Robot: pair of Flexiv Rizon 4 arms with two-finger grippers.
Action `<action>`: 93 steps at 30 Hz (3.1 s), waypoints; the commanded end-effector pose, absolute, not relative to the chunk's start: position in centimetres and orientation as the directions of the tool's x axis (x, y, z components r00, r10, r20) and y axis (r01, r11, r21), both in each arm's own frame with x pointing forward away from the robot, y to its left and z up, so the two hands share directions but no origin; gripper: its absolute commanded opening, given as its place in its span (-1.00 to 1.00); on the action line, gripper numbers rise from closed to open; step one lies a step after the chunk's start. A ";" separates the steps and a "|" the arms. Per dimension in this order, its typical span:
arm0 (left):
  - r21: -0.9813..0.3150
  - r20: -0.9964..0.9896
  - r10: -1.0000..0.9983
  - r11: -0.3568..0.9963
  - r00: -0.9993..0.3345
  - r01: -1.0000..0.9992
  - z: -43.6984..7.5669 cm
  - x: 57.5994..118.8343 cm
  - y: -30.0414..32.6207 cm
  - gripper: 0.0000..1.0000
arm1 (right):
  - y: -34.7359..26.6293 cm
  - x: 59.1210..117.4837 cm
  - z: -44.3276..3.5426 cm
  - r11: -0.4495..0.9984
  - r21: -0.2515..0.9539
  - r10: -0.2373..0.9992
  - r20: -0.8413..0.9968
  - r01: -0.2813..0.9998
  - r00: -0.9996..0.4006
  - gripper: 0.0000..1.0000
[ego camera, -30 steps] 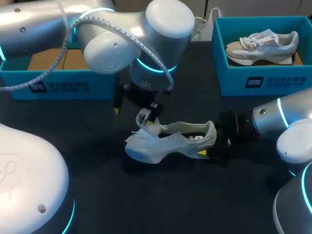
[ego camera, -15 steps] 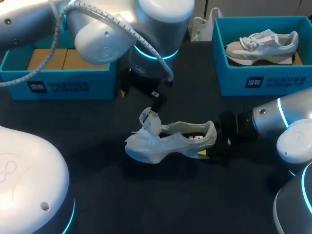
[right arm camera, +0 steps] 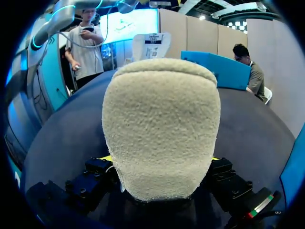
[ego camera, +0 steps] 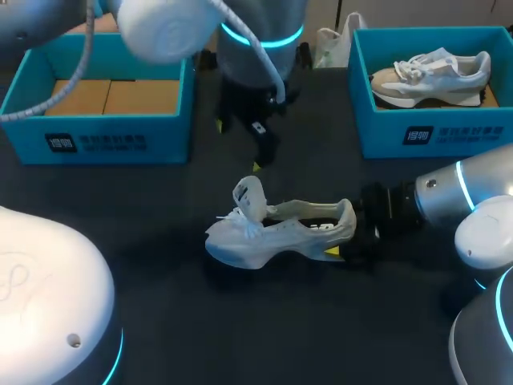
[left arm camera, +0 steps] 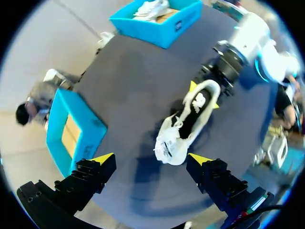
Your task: Take the shoe out of the shoebox, open the shoe tongue, remove and reinsert the insole, then place the shoe into the shoebox
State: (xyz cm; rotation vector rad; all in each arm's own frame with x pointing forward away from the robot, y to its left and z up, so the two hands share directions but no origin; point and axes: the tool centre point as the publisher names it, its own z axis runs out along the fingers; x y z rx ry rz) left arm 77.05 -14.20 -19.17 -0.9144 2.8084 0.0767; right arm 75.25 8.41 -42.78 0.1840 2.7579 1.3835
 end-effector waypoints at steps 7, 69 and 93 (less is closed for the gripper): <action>-0.045 0.138 -0.053 0.997 -0.989 -0.060 -18.2 77.3 -13.4 1.00 | 8.5 75.4 -43.2 0.597 0.798 0.130 0.008 0.085 -0.991 -1.00; -0.069 0.312 0.039 0.997 -0.949 0.019 -29.8 74.2 -25.2 -1.00 | 8.5 75.4 -43.2 0.597 0.798 0.130 0.008 0.085 -0.991 -1.00; -0.133 0.318 0.059 0.991 -0.946 0.017 -31.1 74.3 -24.9 -1.00 | 8.5 75.4 -43.2 0.597 0.798 0.130 0.008 0.085 -0.991 -1.00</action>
